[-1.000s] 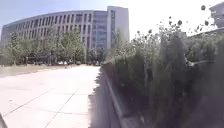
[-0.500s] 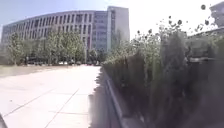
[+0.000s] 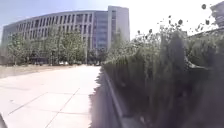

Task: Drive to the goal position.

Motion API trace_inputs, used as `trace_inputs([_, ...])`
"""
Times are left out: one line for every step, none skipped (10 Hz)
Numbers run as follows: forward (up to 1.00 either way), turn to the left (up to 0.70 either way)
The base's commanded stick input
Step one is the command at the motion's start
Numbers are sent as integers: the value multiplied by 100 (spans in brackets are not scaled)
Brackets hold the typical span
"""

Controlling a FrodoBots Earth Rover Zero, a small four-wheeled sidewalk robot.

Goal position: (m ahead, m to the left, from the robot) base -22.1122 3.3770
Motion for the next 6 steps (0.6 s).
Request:
trace_inputs([0, 100])
trace_inputs([0, 100])
trace_inputs([0, 100])
trace_inputs([0, 100])
trace_inputs([0, 100])
trace_inputs([0, 100])
